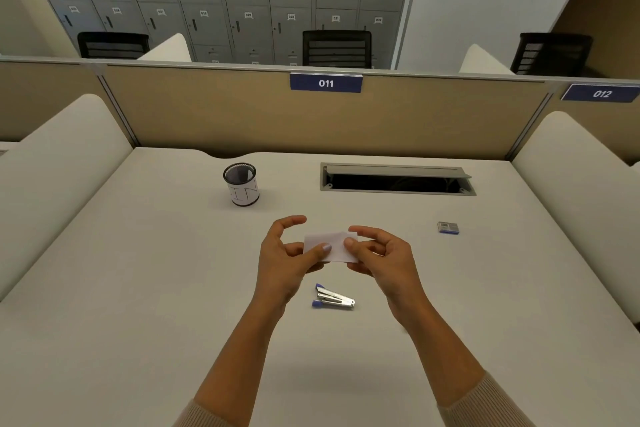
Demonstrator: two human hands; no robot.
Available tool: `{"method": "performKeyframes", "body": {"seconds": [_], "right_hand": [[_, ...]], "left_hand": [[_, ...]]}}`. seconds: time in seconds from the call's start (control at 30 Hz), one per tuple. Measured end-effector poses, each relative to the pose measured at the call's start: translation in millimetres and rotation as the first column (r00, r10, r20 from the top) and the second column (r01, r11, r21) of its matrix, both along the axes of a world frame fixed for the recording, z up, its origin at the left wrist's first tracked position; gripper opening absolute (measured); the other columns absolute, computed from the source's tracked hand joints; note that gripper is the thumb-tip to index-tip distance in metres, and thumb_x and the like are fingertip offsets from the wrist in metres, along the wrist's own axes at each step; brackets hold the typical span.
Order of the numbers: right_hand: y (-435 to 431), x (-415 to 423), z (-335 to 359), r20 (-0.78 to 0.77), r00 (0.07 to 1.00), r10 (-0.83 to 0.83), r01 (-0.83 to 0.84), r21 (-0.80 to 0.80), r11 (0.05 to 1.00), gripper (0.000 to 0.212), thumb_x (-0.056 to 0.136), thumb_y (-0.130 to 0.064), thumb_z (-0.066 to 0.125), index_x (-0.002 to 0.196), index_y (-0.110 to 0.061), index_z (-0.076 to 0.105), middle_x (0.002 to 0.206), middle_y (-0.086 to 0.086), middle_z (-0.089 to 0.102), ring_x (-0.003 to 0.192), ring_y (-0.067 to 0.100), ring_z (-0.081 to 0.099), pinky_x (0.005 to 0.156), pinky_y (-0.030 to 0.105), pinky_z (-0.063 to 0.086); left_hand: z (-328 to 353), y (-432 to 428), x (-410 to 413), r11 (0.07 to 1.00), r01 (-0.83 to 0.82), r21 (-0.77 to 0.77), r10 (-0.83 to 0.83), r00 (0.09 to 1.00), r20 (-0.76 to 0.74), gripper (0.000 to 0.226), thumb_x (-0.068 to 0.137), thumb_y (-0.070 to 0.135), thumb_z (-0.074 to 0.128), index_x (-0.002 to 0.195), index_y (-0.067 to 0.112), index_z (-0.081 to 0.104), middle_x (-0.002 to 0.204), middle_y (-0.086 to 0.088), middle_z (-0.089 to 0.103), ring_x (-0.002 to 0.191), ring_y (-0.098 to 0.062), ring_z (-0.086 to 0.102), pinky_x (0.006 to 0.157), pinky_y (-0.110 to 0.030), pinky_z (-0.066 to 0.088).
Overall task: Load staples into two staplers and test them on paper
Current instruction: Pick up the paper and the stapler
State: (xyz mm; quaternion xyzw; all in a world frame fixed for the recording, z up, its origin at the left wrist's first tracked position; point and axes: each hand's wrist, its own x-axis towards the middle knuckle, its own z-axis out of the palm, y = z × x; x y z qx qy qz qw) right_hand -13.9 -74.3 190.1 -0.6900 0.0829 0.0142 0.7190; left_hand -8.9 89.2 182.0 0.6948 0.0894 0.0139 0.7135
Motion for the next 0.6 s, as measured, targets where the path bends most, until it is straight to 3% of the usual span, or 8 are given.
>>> {"method": "performKeyframes", "body": {"seconds": [0.17, 0.3, 0.5, 0.6], "right_hand": [[5.0, 2.4, 2.4, 0.004, 1.000, 0.019, -0.018, -0.010, 1.000, 0.013, 0.088, -0.023, 0.070, 0.101, -0.021, 0.073, 0.103, 0.008, 0.069, 0.097, 0.025, 0.067, 0.076, 0.027, 0.061], [7.1, 4.2, 1.1, 0.000, 1.000, 0.003, -0.003, -0.047, 0.999, 0.007, 0.089, -0.025, 0.068, 0.094, -0.025, 0.072, 0.102, 0.005, 0.071, 0.096, 0.023, 0.067, 0.074, 0.024, 0.060], [8.2, 4.2, 0.8, 0.022, 0.999, -0.027, 0.029, -0.061, 0.998, 0.010, 0.087, -0.022, 0.070, 0.082, -0.032, 0.071, 0.088, -0.006, 0.071, 0.085, 0.015, 0.065, 0.061, 0.015, 0.054], [7.7, 4.1, 0.1, 0.037, 0.998, -0.044, 0.047, -0.100, 0.994, 0.008, 0.087, -0.022, 0.071, 0.084, -0.029, 0.072, 0.088, -0.006, 0.071, 0.085, 0.014, 0.065, 0.065, 0.016, 0.053]], "left_hand": [[-0.7, -2.3, -1.9, 0.999, 0.021, 0.046, -0.025, 0.995, 0.092, 0.059, 0.074, 0.014, 0.082, 0.117, 0.035, 0.048, 0.065, 0.013, 0.072, 0.069, -0.008, 0.073, 0.057, -0.014, 0.053], [-0.7, -3.3, -2.7, 0.996, 0.025, 0.088, -0.037, 0.990, 0.134, 0.057, 0.074, 0.015, 0.082, 0.112, 0.039, 0.048, 0.066, 0.016, 0.072, 0.068, -0.007, 0.072, 0.058, -0.012, 0.052], [-2.9, -0.8, -3.5, 0.988, 0.030, 0.152, -0.058, 0.982, 0.181, 0.056, 0.074, 0.019, 0.082, 0.111, 0.042, 0.049, 0.069, 0.000, 0.072, 0.069, -0.017, 0.072, 0.064, -0.016, 0.057], [-1.0, 0.2, -3.0, 0.977, 0.091, 0.195, -0.124, 0.978, 0.166, 0.046, 0.076, 0.022, 0.080, 0.107, 0.042, 0.052, 0.076, 0.007, 0.071, 0.072, -0.011, 0.072, 0.066, -0.016, 0.057]]}}
